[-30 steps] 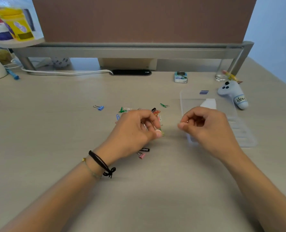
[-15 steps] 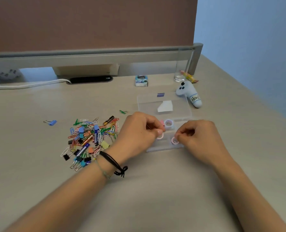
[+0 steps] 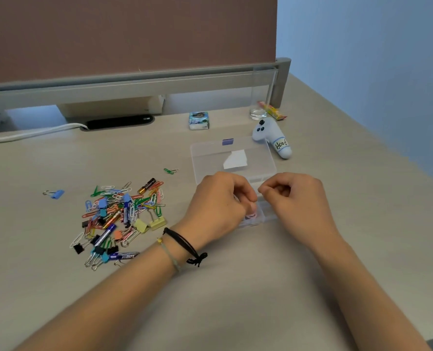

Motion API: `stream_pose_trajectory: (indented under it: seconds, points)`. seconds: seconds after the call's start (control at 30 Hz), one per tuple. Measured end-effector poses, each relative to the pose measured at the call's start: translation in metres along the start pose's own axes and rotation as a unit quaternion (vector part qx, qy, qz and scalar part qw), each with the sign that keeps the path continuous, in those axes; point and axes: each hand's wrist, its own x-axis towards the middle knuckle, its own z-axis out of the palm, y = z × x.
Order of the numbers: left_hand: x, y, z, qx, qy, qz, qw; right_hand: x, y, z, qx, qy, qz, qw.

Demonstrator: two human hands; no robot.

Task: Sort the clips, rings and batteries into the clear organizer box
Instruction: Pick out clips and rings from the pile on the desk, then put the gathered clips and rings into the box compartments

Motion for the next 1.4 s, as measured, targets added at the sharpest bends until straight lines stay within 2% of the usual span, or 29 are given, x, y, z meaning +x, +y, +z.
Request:
stream_pose_trajectory:
  seconds: [0.23,0.33,0.5,0.6,0.77,1.07,1.17,1.3,1.4]
  points:
    - [-0.011,-0.011,-0.013,0.046,0.03,0.022,0.998,-0.006,-0.007,0.004,0.029,0.011,-0.016,0.999]
    - [-0.022,-0.026,-0.033,0.061,0.048,0.022,0.997,-0.015,-0.023,0.015,0.056,-0.029,-0.054,0.997]
    - [-0.038,-0.059,-0.079,0.073,0.083,-0.008,0.994,-0.021,-0.059,0.052,-0.038,-0.149,-0.171,0.973]
    - [-0.047,-0.078,-0.104,0.069,0.098,-0.025,0.992,-0.019,-0.079,0.072,-0.131,-0.19,-0.225,0.947]
    - [-0.061,-0.103,-0.133,0.051,0.086,-0.056,0.993,-0.01,-0.101,0.096,-0.196,-0.217,-0.262,0.92]
    - [-0.07,-0.112,-0.131,0.027,0.072,-0.047,0.996,-0.012,-0.099,0.114,-0.22,-0.213,-0.276,0.911]
    - [-0.072,-0.111,-0.127,0.099,0.048,-0.033,0.993,-0.01,-0.092,0.109,-0.222,-0.213,-0.276,0.911]
    - [-0.073,-0.103,-0.126,0.259,0.043,-0.016,0.965,-0.014,-0.089,0.107,-0.23,-0.212,-0.29,0.905]
    - [-0.073,-0.101,-0.122,0.274,0.043,-0.005,0.961,-0.013,-0.089,0.106,-0.214,-0.202,-0.291,0.911]
